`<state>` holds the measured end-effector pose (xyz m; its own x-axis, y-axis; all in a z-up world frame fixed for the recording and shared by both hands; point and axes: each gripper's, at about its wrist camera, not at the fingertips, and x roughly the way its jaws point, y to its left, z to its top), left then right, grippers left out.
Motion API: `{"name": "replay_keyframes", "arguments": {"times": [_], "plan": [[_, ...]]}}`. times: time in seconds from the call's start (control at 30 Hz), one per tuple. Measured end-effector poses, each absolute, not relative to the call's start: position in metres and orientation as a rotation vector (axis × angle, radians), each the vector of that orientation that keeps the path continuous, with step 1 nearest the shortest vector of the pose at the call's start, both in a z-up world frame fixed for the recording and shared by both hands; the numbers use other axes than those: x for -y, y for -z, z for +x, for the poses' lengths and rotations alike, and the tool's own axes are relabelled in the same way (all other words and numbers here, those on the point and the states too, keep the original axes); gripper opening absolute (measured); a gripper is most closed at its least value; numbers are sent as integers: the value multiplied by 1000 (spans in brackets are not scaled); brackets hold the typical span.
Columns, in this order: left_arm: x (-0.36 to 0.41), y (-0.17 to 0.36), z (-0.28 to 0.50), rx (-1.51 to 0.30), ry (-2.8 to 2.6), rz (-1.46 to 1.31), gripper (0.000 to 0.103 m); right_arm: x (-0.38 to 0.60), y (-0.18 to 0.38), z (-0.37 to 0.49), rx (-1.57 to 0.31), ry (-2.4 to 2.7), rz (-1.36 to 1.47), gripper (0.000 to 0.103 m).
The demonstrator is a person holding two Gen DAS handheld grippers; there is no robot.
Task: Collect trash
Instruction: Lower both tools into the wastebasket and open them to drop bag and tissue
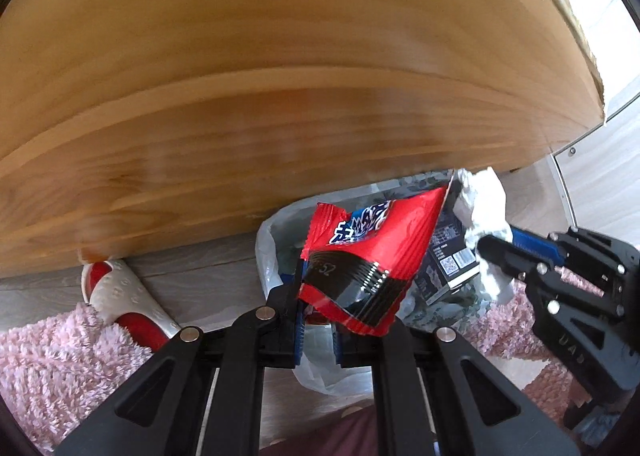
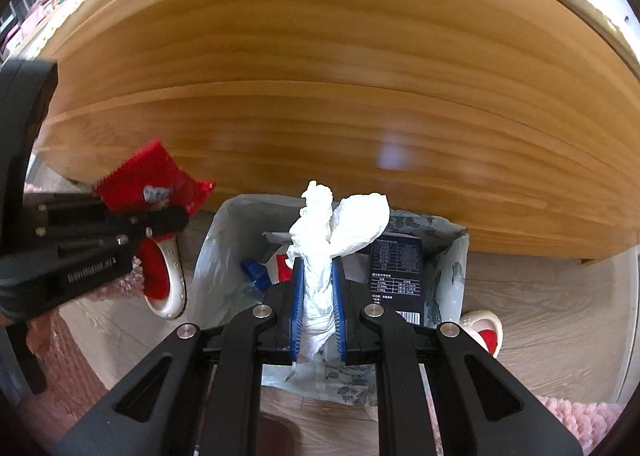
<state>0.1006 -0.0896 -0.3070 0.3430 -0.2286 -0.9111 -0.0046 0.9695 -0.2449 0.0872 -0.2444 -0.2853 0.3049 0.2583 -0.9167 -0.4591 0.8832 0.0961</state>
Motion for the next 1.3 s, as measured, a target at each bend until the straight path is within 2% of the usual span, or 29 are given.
{"name": "replay_keyframes", "arguments": {"times": [0.8,1.3], "plan": [[122,388,135,-1430,208,-223,8,249,345,120,-1379,-485,-103,13],[113,414,144,-1477,216,-286,8,246,373,130,-1472,-474,-94,13]]}}
